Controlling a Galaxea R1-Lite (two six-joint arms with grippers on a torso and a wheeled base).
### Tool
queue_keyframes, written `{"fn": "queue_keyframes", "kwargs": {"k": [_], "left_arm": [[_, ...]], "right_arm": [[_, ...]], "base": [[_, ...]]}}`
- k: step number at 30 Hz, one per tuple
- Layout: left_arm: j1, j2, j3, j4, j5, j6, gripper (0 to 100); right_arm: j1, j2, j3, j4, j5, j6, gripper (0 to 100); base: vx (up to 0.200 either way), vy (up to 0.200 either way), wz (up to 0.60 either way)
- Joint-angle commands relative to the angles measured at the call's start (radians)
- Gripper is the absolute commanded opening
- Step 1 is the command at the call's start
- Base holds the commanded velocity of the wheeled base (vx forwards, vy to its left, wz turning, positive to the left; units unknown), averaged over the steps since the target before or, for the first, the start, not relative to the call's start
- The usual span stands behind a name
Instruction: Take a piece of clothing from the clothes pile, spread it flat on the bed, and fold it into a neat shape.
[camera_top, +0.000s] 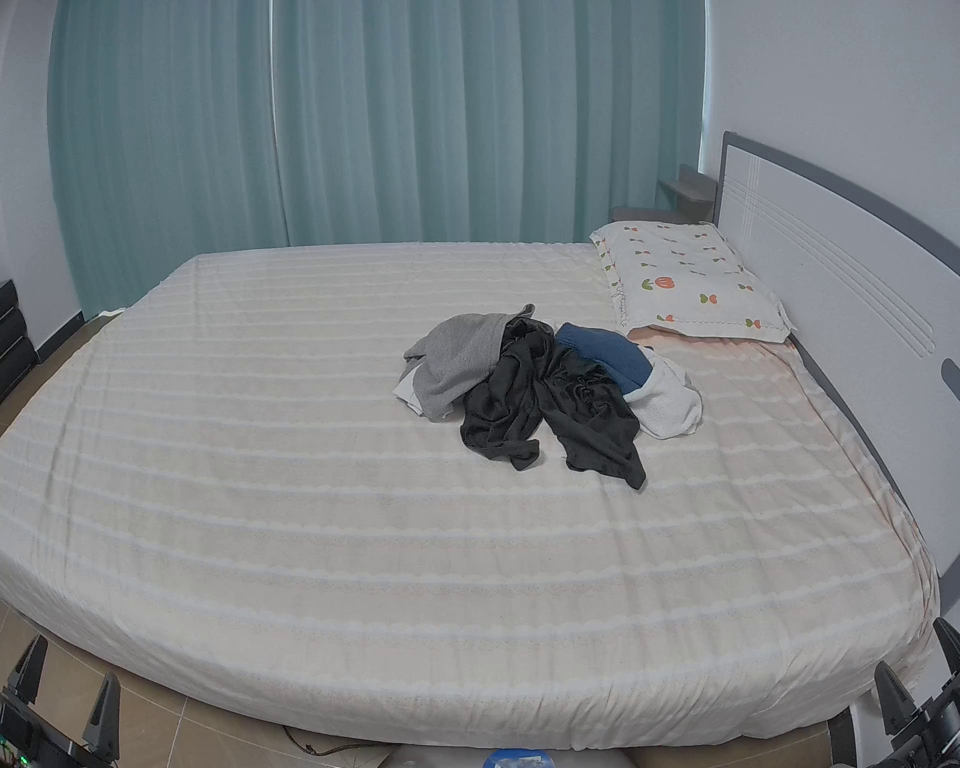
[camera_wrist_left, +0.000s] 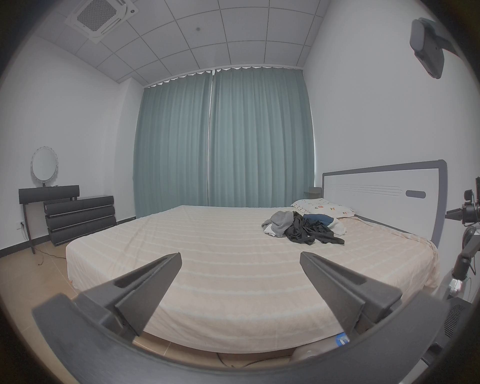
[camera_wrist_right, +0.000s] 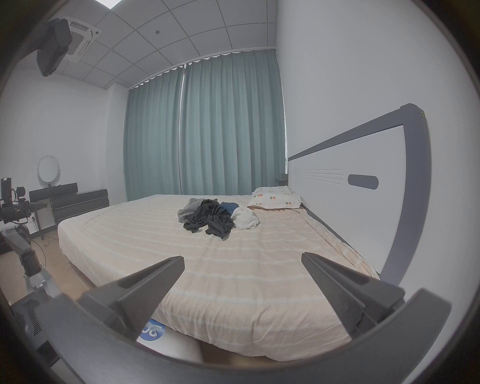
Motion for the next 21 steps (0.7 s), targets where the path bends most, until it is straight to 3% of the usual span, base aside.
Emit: {"fn": "queue_keyframes", "kwargs": {"k": [1, 8, 9, 11, 14, 21], "left_arm": [[0.000, -0.018, 0.016, 0.000, 0.001, 0.001, 100], [0.000, -0.018, 0.016, 0.000, 0.001, 0.001, 100], [0.000, -0.018, 0.016, 0.000, 0.001, 0.001, 100], [0.000, -0.018, 0.016, 0.000, 0.001, 0.003, 100], [0.000, -0.018, 0.016, 0.000, 0.001, 0.001, 100], [0.000, -0.018, 0.016, 0.000, 0.001, 0.001, 100]], "right_arm": [[0.018, 0.016, 0.010, 0.001, 0.001, -0.005, 100], [0.022, 0.021, 0.005, -0.011, 0.005, -0.011, 100], [0.027, 0.123, -0.199, -0.020, 0.030, 0.040, 100], [0.033, 0.231, -0.301, 0.001, 0.047, 0.086, 100], [0.055, 0.357, -0.291, 0.006, 0.086, 0.044, 100], [0.096, 0.673, -0.211, -0.126, 0.156, 0.079, 100]], "base": [[0.000, 0.000, 0.00], [0.000, 0.000, 0.00], [0.000, 0.000, 0.00], [0.000, 0.000, 0.00], [0.000, 0.000, 0.00], [0.000, 0.000, 0.00]]}}
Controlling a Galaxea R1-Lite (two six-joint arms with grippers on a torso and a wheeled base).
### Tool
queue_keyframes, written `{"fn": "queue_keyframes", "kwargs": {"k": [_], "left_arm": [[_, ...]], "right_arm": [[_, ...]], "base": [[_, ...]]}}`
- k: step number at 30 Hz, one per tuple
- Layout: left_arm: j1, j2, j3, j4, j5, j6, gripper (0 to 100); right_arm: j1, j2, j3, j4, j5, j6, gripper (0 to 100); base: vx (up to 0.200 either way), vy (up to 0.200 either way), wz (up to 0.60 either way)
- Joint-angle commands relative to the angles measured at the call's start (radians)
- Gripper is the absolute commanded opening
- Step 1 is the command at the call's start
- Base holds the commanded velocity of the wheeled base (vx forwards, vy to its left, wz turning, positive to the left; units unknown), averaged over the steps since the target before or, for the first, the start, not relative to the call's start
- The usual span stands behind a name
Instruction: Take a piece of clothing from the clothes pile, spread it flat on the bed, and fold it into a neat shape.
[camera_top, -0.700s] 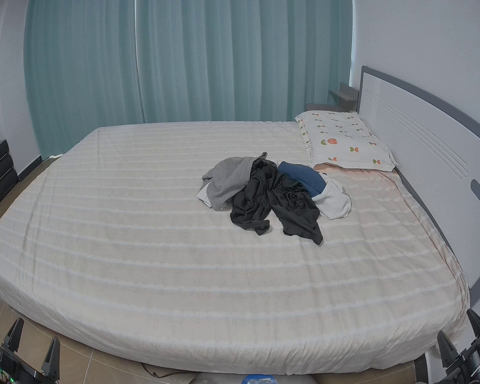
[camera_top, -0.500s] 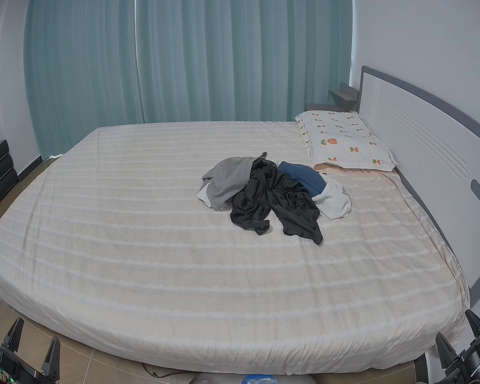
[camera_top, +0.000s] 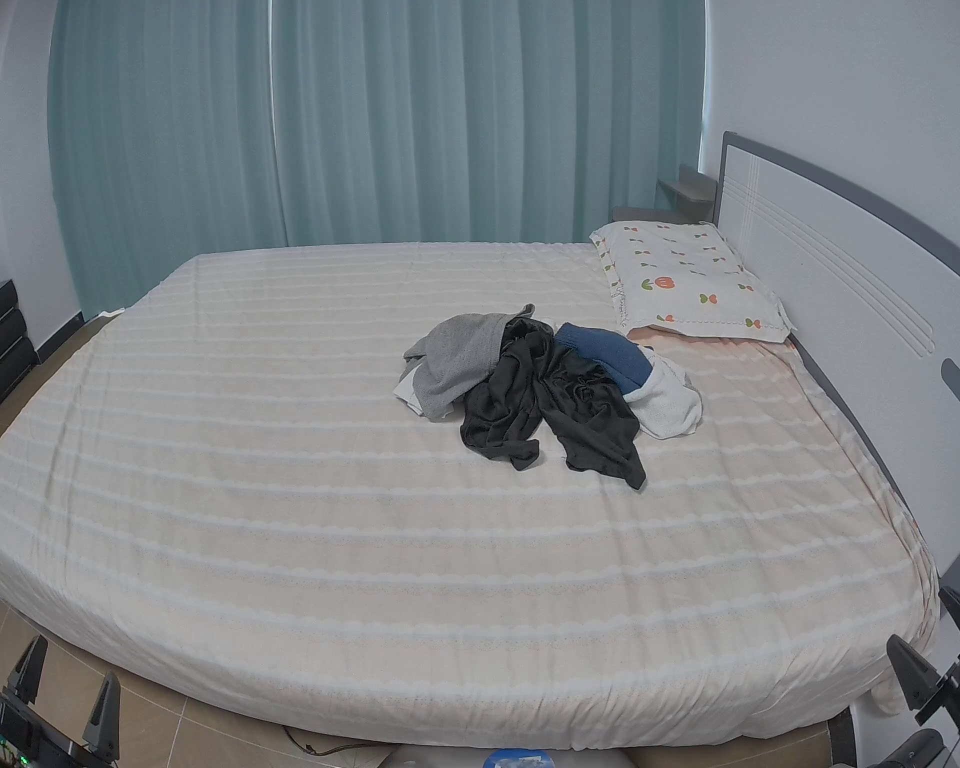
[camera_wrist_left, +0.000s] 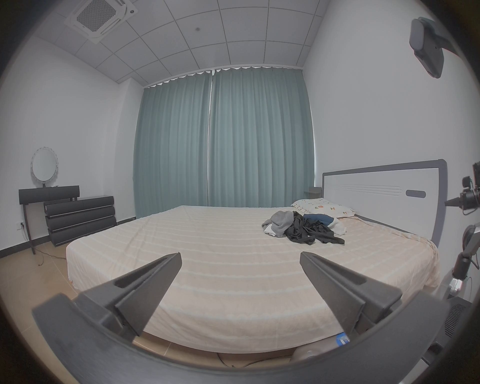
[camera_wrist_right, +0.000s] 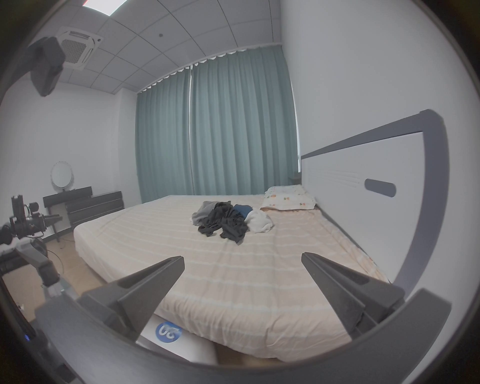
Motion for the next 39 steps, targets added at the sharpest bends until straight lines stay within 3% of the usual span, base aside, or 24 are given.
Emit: {"fn": "queue_keyframes", "kwargs": {"k": [1, 9, 19, 24, 31, 39], "left_arm": [[0.000, -0.018, 0.016, 0.000, 0.000, 0.000, 100], [0.000, -0.018, 0.016, 0.000, 0.000, -0.002, 100], [0.000, -0.018, 0.016, 0.000, 0.000, 0.000, 100], [0.000, -0.018, 0.016, 0.000, 0.000, 0.000, 100], [0.000, -0.018, 0.016, 0.000, 0.000, -0.002, 100], [0.000, -0.018, 0.016, 0.000, 0.000, -0.003, 100]], "right_arm": [[0.051, 0.418, -0.053, -0.101, 0.078, 0.040, 100], [0.059, 0.887, -0.146, -0.340, 0.087, 0.072, 100], [0.074, 1.277, -0.284, -0.552, 0.075, 0.135, 100], [0.082, 1.432, -0.389, -0.589, 0.067, 0.187, 100], [0.125, 1.709, -0.628, -0.624, -0.019, 0.273, 100], [0.157, 1.967, -0.906, -0.620, -0.109, 0.311, 100]], "base": [[0.000, 0.000, 0.00], [0.000, 0.000, 0.00], [0.000, 0.000, 0.00], [0.000, 0.000, 0.00], [0.000, 0.000, 0.00], [0.000, 0.000, 0.00]]}}
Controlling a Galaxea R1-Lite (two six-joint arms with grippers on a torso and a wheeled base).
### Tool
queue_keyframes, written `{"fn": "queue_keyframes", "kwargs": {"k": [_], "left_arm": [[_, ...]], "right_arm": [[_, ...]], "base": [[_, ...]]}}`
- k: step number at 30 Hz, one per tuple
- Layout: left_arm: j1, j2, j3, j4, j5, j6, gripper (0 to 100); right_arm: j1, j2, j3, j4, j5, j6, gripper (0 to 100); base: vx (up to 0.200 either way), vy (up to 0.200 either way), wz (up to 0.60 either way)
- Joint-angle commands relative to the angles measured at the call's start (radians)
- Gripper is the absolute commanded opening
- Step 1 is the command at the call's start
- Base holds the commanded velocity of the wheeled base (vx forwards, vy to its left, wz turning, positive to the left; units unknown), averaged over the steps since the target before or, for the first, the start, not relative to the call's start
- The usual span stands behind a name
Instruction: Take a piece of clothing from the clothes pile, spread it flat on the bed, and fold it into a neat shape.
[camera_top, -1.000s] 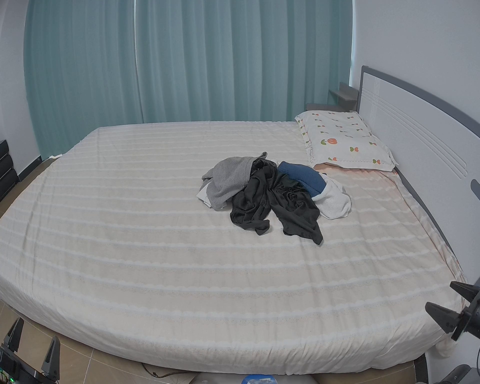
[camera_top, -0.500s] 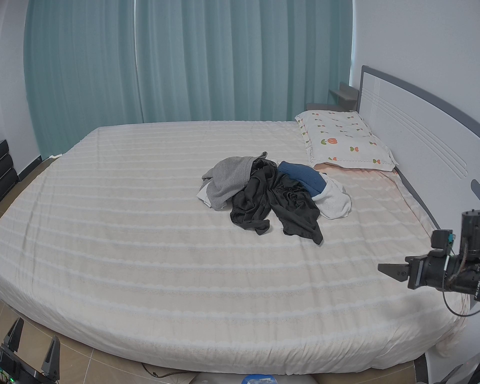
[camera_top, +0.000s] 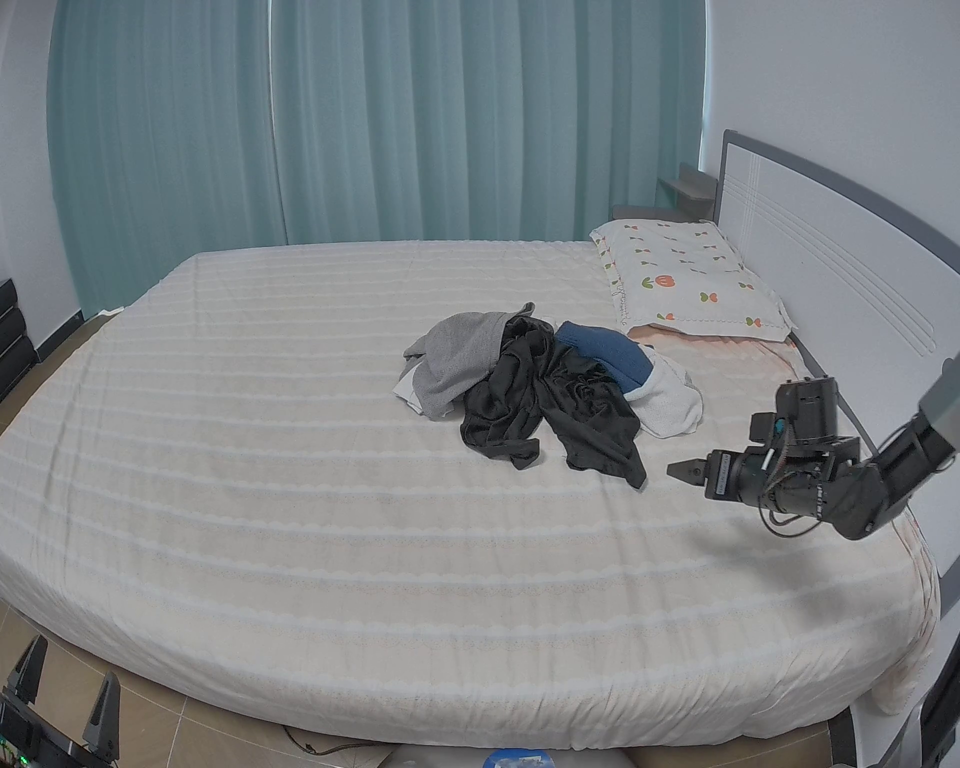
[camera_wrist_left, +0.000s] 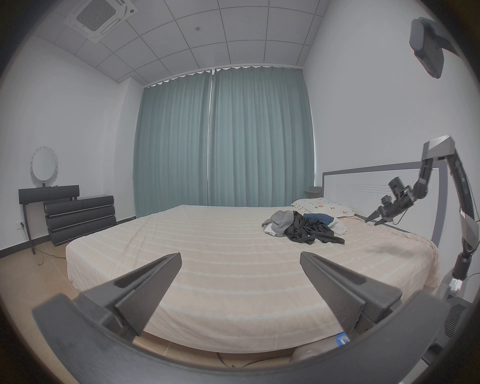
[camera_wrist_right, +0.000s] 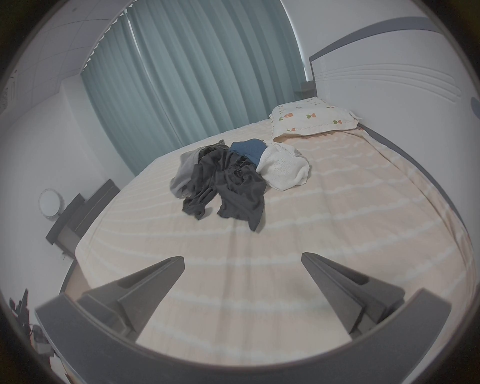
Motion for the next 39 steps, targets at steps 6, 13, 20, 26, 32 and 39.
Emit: {"fn": "queue_keyframes", "kwargs": {"k": [6, 13, 20, 26, 32, 39], "left_arm": [[0.000, -0.018, 0.016, 0.000, 0.000, -0.008, 100], [0.000, -0.018, 0.016, 0.000, 0.000, -0.011, 100], [0.000, -0.018, 0.016, 0.000, 0.000, -0.014, 100], [0.000, -0.018, 0.016, 0.000, 0.002, -0.014, 100], [0.000, -0.018, 0.015, 0.000, 0.002, -0.014, 100], [0.000, -0.018, 0.016, 0.000, 0.002, -0.014, 100]], "right_arm": [[0.042, 0.426, -0.382, -0.002, -0.075, 0.036, 100], [0.046, 0.524, -0.555, 0.017, -0.117, 0.036, 100], [0.046, 0.594, -0.710, 0.093, -0.119, 0.039, 100], [0.046, 0.640, -0.793, 0.106, -0.121, 0.039, 100], [0.051, 0.697, -0.890, 0.139, -0.121, 0.039, 0], [0.052, 0.716, -0.937, 0.138, -0.153, 0.101, 0]], "base": [[0.000, 0.000, 0.00], [0.000, 0.000, 0.00], [0.000, 0.000, 0.00], [0.000, 0.000, 0.00], [0.000, 0.000, 0.00], [0.000, 0.000, 0.00]]}}
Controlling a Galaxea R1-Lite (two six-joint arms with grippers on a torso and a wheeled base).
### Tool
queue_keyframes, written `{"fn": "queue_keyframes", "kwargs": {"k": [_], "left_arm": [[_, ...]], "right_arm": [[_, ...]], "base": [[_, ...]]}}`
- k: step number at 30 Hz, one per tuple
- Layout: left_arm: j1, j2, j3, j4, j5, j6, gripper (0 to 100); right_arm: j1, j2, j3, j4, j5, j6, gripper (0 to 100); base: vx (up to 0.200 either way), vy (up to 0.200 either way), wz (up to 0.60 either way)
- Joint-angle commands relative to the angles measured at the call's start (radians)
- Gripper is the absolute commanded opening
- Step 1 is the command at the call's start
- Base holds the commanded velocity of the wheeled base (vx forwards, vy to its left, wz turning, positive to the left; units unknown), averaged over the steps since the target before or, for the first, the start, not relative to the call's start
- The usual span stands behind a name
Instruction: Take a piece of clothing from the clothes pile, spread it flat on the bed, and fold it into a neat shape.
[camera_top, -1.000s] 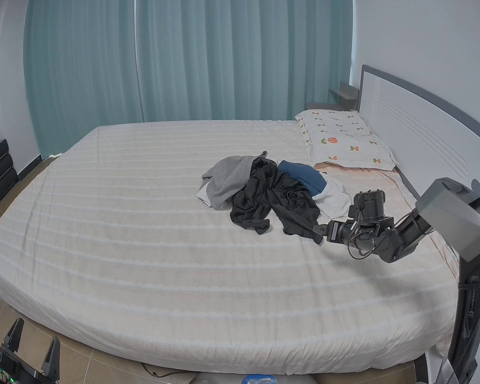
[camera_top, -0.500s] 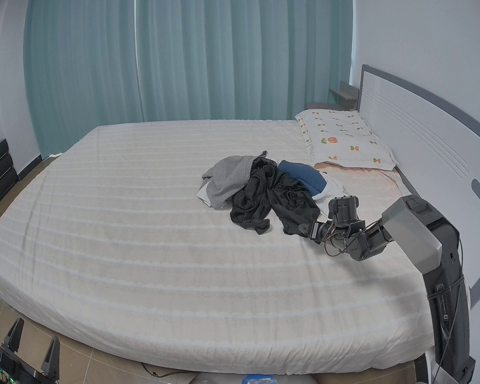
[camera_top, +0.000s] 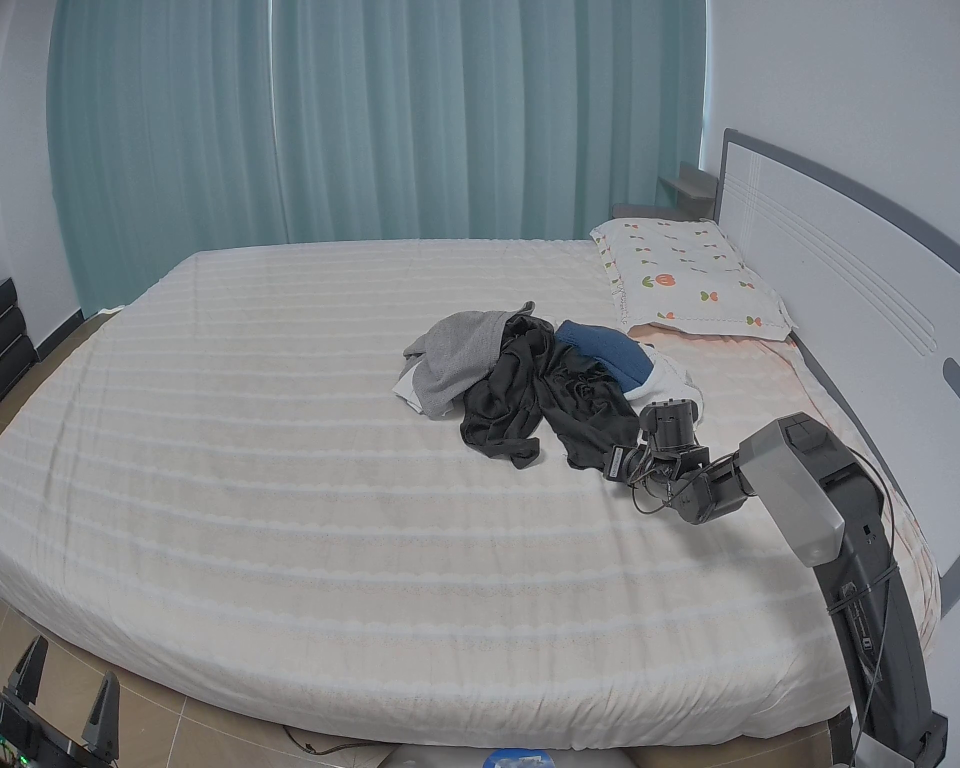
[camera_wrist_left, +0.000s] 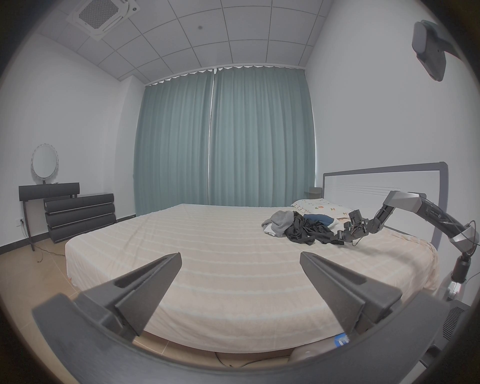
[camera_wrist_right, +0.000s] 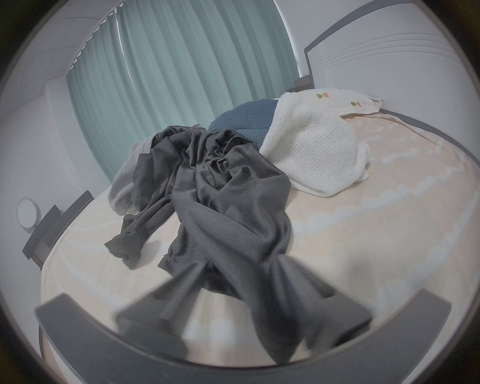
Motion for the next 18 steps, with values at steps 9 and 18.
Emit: {"fn": "queue_keyframes", "kwargs": {"k": [9, 18], "left_arm": [[0.000, -0.018, 0.016, 0.002, 0.000, -0.001, 100], [0.000, -0.018, 0.016, 0.000, 0.000, 0.013, 100]], "right_arm": [[0.008, -0.165, 0.188, -0.007, 0.086, 0.217, 0], [0.011, -0.499, 0.650, -0.173, 0.284, 0.300, 0]], "base": [[0.000, 0.000, 0.00], [0.000, 0.000, 0.00]]}}
